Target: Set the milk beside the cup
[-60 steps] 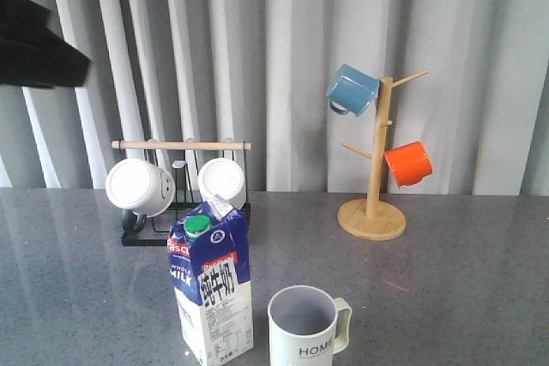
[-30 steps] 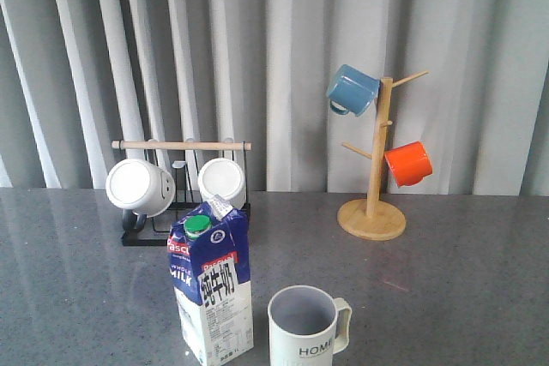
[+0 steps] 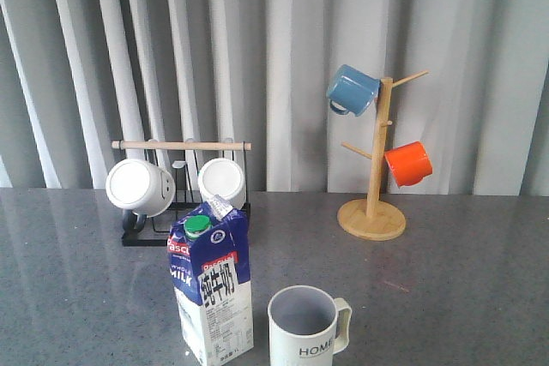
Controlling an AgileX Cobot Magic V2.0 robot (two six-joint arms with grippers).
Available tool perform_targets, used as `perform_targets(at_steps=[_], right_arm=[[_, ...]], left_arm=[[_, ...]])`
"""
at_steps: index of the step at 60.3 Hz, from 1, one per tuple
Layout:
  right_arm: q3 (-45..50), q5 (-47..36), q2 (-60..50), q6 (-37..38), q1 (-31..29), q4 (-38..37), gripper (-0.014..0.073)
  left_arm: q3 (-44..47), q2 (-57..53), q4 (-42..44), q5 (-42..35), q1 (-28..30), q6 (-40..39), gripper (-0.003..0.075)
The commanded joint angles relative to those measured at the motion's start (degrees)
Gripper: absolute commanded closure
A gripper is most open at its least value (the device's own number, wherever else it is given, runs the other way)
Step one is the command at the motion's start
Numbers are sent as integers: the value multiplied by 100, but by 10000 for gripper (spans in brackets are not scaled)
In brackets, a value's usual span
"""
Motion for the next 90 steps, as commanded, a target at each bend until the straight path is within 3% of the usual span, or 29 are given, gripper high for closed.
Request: perform_targets(at_steps=[1,12,17,24,33,43,53,66,90], right_arm=[[-142,-349,3,9,-39,76,598],[-142,-349,3,9,-39,76,598],[-142,-349,3,9,-39,76,598],[-142,-349,3,9,-39,76,598],[-142,-349,3,9,-39,76,598],[-142,-349,3,9,-39,76,598],[-142,-337,3,9,-39,76,598],[-142,-316,3,9,-39,76,598],[-142,-283,3,9,-39,76,598]], left_arm=[[-11,44,-49,-390,-20,-54,727],[-1,44,6,-335,-20,-65,727],[181,10,-32,-794,-20,-65,727],[970,-277,-20,-2409,-16,-62,727],[2899,-1201,-206,-4725,114,-69,727],[4704,-2348,-791,-6124,640,-69,727],[5697,-3210,-952,-6147,1139,-51,727],[6166,-3437,-852,-6174,1638,-2,727],[6252,-3430,-460,-5907,1701,-7,727]])
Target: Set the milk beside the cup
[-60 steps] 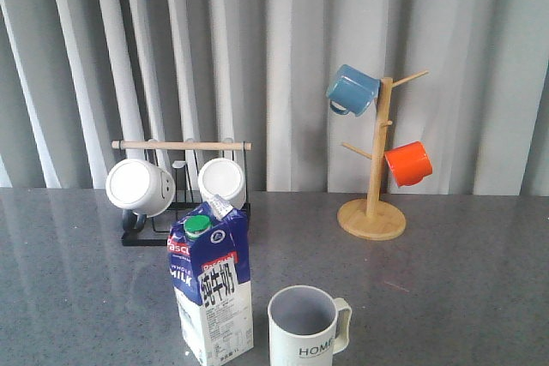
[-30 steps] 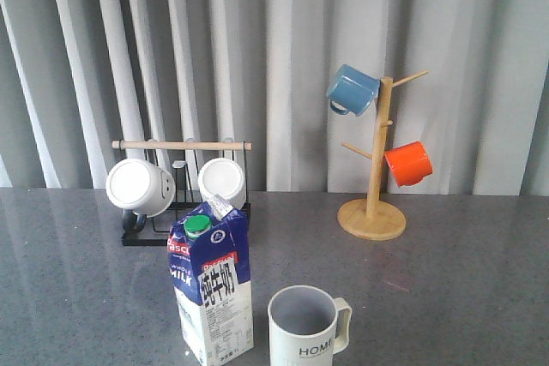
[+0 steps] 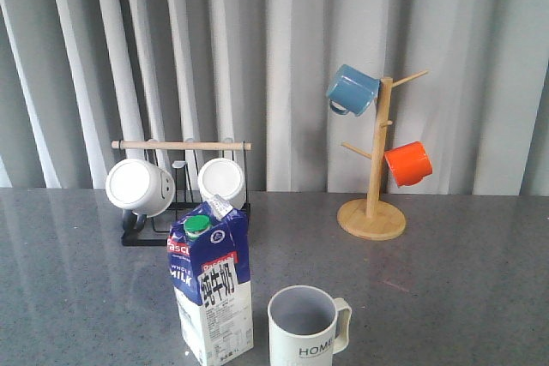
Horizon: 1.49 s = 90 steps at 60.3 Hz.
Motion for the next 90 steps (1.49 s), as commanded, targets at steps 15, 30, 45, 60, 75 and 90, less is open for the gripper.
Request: perform_targets(at_steps=[15,30,45,60,75,90], right_arm=[[-142,-289,3,5,-39,76,598],[-142,-287,3,5,-39,76,598],[-142,-268,3,5,-39,76,598],[-142,-268,3,5,-39,76,598],[-142,-268,3,5,-39,76,598],[135,-512,-328,-97,-39,-68,598]], left_arm=[[-121,-70,388,-454,-5,-338,727],[-121,-70,1083,-472,-12,-1432,727],[-121,-70,1082,-472,-12,-1421,727],[-121,-70,1082,-472,-12,-1421,727],[-121,-70,1082,-472,-12,-1421,727],[-121,-70,1082,-472,-12,-1421,727]])
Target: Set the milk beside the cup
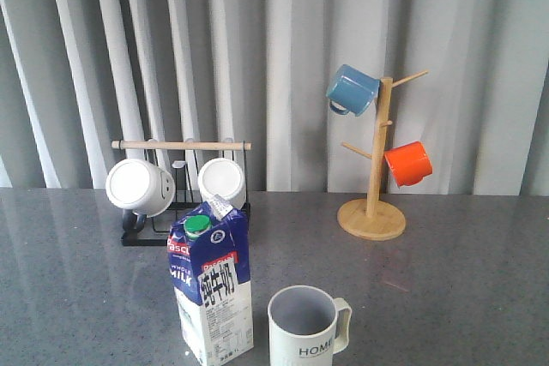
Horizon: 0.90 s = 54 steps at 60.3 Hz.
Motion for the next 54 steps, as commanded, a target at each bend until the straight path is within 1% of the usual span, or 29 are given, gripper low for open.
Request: perform_targets(at_steps=[1,4,8,11,16,28,33,37,42,48,51,54], right_arm=[[107,-589,-308,-85,-39,-131,598],[389,-1036,-545,30,-51,-240,598],[833,-1756,-952,434,-191,-273,598],[1132,-2128,-1227,822,-361,-380,598],[1570,-2526,-1686,1416,-653,-966,598],[1923,-2514,-2475,3229,-1398,-2771,598],[1923,-2451,-2692,3640,-1560,-3336,598],[1923,-2432,-2819,3869,-1630,-3557,598],[1961,-2353,-2931,3896,-1640,-3563,598],[2273,-2639,-3110,3997,-1640,-3508,598],[2241,-2356,-3211,4148,-1640,-3543,598],[2252,-2399,-3326,4150,-1640,-3639,598]], left_arm=[[-121,-70,2,-442,-12,-63,727],[-121,-70,2,-442,-12,-63,727],[-121,-70,2,-442,-12,-63,727],[-121,-70,2,-442,-12,-63,727],[-121,-70,2,-442,-12,-63,727],[-121,-70,2,-442,-12,-63,727],[-121,-70,2,-442,-12,-63,727],[-121,-70,2,-442,-12,-63,727],[-121,-70,2,-442,-12,-63,727],[-121,-70,2,-442,-12,-58,727],[-121,-70,2,-442,-12,-58,727],[-121,-70,2,-442,-12,-58,727]])
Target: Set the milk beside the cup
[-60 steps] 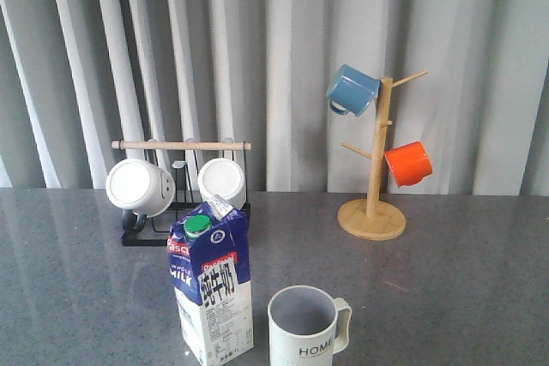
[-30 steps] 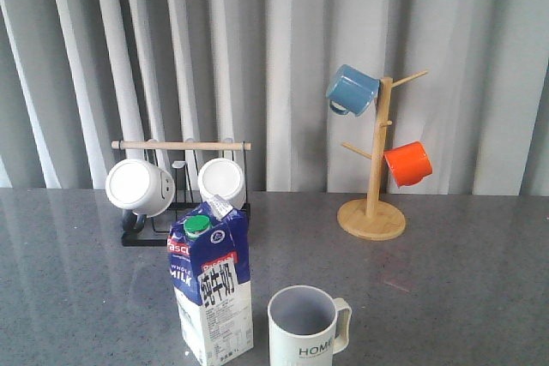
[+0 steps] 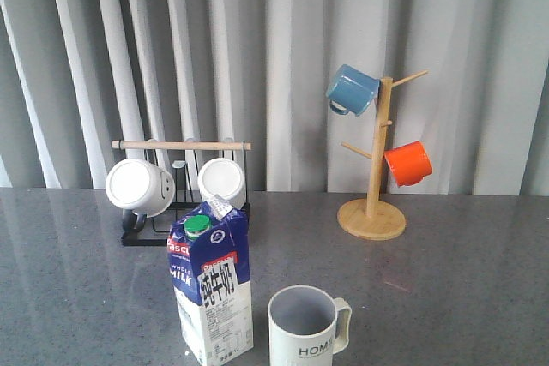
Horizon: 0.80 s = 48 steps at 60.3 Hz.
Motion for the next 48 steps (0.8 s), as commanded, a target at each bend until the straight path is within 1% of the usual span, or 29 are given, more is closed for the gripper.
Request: perform_targets(at_steps=[1,8,48], right_arm=[[59,-412,-125,89,-41,-222,598],[59,-388,-345,89,-41,-264,598],[59,-359,-338,84,-41,-217,598]], left_arm=[[-121,-70,-7,-442,-12,-58,727],[-121,-70,-7,-442,-12,-58,727],[-121,-70,-7,-435,-12,-58,727]])
